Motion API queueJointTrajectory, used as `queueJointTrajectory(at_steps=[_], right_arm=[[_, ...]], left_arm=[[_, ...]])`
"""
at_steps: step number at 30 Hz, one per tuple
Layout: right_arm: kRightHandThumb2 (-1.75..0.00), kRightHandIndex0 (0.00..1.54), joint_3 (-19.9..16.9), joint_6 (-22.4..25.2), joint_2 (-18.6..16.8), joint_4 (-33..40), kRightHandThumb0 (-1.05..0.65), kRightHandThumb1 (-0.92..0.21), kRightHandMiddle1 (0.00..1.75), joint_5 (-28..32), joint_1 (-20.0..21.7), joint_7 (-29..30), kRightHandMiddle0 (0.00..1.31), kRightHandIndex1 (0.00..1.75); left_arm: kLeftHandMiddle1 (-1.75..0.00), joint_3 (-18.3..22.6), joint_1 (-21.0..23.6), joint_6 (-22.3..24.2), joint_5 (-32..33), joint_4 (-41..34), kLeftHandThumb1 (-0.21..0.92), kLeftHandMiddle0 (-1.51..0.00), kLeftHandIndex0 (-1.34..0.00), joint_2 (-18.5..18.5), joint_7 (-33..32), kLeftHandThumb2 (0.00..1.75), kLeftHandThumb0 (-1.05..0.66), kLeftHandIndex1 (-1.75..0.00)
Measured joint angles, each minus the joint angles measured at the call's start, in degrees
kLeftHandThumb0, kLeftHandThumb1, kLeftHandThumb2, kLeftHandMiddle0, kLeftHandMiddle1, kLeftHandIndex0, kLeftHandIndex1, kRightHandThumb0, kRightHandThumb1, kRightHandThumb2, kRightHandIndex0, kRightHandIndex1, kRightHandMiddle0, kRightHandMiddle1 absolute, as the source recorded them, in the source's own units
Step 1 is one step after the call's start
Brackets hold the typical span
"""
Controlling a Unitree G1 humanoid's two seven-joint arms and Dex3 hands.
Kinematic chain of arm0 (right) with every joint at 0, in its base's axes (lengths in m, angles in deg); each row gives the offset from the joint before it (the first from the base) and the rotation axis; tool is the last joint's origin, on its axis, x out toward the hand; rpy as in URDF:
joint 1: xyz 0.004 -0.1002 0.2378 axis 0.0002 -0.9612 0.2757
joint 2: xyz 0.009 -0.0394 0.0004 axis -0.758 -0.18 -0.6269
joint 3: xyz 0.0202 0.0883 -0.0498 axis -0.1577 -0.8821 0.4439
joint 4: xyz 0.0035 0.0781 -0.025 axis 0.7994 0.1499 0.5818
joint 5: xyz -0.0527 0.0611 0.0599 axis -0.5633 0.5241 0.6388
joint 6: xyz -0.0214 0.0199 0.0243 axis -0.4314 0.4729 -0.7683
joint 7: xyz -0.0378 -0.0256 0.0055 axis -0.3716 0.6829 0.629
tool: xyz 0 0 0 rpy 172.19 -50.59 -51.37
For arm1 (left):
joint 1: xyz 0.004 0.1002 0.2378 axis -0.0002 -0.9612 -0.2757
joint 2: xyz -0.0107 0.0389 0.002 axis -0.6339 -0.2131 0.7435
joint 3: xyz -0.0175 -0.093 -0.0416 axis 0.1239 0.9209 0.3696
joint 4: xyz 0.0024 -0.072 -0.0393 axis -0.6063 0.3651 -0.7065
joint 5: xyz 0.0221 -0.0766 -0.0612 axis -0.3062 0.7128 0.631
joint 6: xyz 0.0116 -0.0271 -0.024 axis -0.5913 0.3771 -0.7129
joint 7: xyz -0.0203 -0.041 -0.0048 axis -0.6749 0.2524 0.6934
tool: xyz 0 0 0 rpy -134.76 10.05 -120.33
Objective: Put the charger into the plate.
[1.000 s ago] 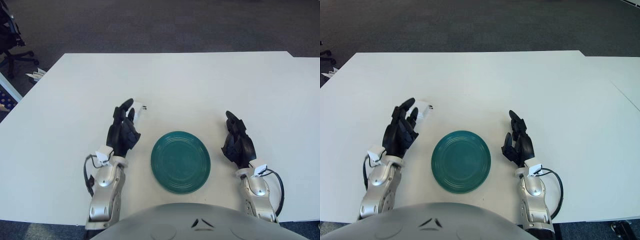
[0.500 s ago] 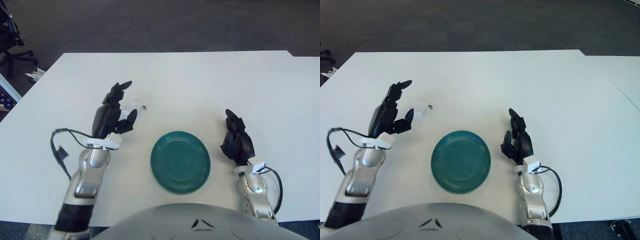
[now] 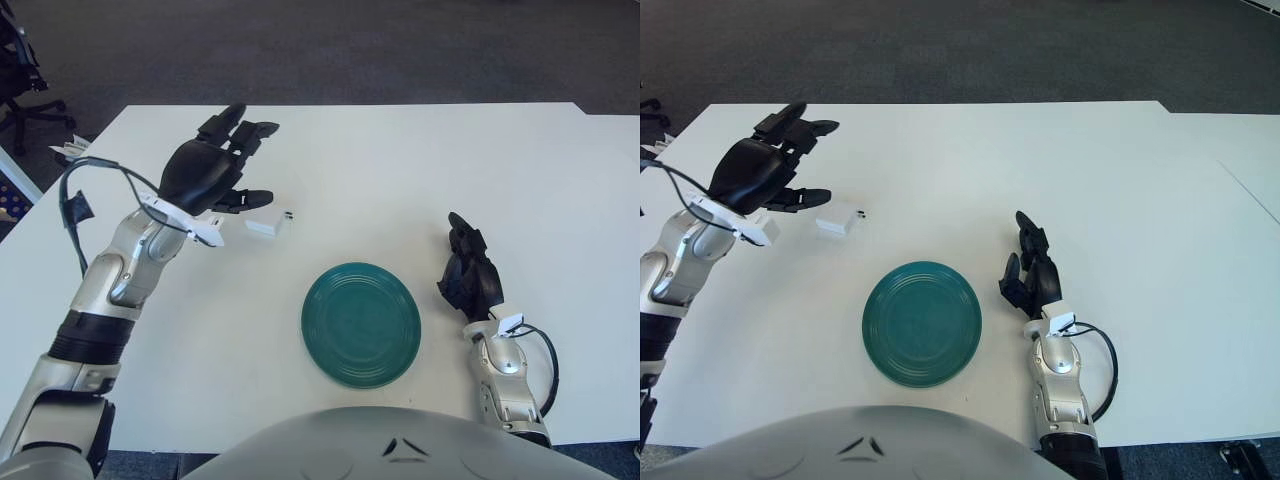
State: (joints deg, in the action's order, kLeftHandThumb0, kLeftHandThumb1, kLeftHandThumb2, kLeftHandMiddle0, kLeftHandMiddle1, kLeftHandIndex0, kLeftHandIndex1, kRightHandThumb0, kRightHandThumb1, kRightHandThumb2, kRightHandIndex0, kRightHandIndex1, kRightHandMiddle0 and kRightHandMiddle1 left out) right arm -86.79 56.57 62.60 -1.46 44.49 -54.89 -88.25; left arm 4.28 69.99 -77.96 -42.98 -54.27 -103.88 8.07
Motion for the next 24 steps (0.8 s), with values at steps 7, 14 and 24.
queueJointTrajectory(at_steps=[7, 14, 24], right_arm=[[-0.97, 0.06, -0.1, -0.8, 0.0, -0.9, -0.89, -0.92, 0.43, -0.2, 0.5, 0.2, 0.00, 0.00], [-0.97, 0.06, 0.0, -1.5, 0.0, -1.6, -0.88, -0.92, 0.40, -0.6, 0.7, 0.6, 0.00, 0.00], [-0.96, 0.06, 0.0, -1.7, -0.1, -1.7, -0.89, -0.92, 0.38, -0.7, 0.7, 1.0, 0.00, 0.00]], left_arm=[[0.00, -3.6, 3.4, -2.7, -3.2, 7.7, 0.92, -0.06, 0.00, -1.2, -0.7, 0.49, -1.05, -0.50], [0.00, -6.5, 5.2, -5.6, -3.7, 12.8, 0.92, -0.03, 0.00, -1.5, -0.6, 0.40, -1.05, -0.52], [0.00, -9.8, 7.9, -9.2, -3.7, 17.0, 0.92, -0.01, 0.00, -1.9, 0.8, 0.40, -1.05, -0.54]])
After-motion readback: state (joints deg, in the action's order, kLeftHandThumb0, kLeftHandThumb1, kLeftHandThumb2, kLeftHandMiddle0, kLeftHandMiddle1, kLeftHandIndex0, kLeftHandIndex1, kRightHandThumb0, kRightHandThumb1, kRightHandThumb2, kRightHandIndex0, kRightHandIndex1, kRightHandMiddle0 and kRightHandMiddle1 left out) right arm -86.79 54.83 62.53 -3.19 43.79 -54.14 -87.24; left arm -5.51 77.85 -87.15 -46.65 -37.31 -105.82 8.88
